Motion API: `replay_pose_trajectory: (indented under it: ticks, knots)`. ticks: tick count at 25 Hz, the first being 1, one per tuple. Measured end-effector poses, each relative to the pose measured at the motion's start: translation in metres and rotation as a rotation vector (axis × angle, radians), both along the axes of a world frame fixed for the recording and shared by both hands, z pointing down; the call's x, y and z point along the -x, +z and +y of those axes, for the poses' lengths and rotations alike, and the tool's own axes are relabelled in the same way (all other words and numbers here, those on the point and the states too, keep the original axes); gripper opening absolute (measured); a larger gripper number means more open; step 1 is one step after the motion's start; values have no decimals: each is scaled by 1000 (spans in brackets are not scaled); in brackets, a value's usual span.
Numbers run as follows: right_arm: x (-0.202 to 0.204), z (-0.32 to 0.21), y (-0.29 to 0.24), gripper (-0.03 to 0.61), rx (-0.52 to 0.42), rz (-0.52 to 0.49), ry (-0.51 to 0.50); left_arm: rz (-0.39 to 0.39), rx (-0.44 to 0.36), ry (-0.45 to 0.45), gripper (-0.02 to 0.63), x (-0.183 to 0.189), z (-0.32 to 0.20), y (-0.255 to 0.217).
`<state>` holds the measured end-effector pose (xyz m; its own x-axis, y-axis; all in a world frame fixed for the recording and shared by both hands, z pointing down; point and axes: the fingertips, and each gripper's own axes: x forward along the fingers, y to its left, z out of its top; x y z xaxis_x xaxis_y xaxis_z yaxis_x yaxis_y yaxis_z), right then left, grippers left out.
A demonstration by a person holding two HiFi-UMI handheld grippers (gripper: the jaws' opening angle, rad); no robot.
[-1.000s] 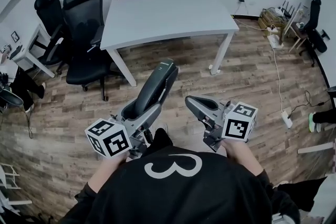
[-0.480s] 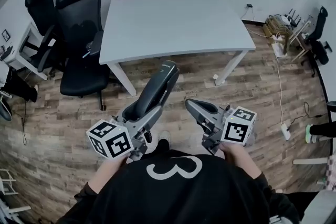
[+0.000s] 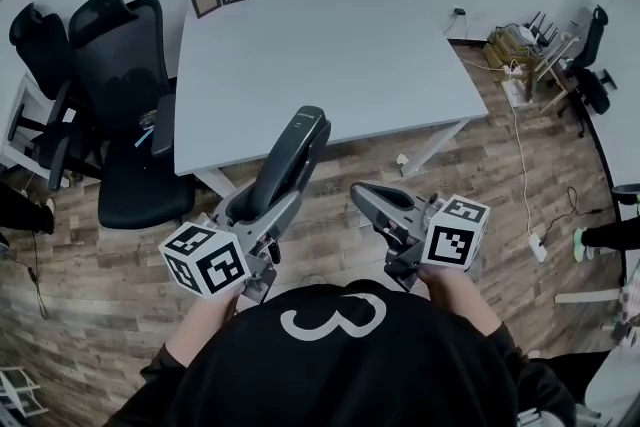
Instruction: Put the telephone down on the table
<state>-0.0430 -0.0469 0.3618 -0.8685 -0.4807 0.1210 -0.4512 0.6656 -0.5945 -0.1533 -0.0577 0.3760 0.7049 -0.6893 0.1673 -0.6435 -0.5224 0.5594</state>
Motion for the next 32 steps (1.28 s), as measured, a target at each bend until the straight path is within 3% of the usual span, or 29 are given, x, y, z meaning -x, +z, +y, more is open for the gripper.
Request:
replay_pose_trajectory:
  ticks: [7, 15, 24, 32]
  knots:
    - [-23, -37, 13, 9, 45, -24, 42, -13, 8, 50, 295, -24, -45, 0]
    - [-57, -122, 22, 9, 72, -34, 39, -16, 68, 74, 295, -64, -128, 16]
    - [-95, -211, 26, 9, 89, -21, 41, -72, 71, 35, 295, -95, -220, 28]
    - [-114, -254, 30, 9, 107, -18, 15, -129, 83, -10, 295, -105, -277, 42]
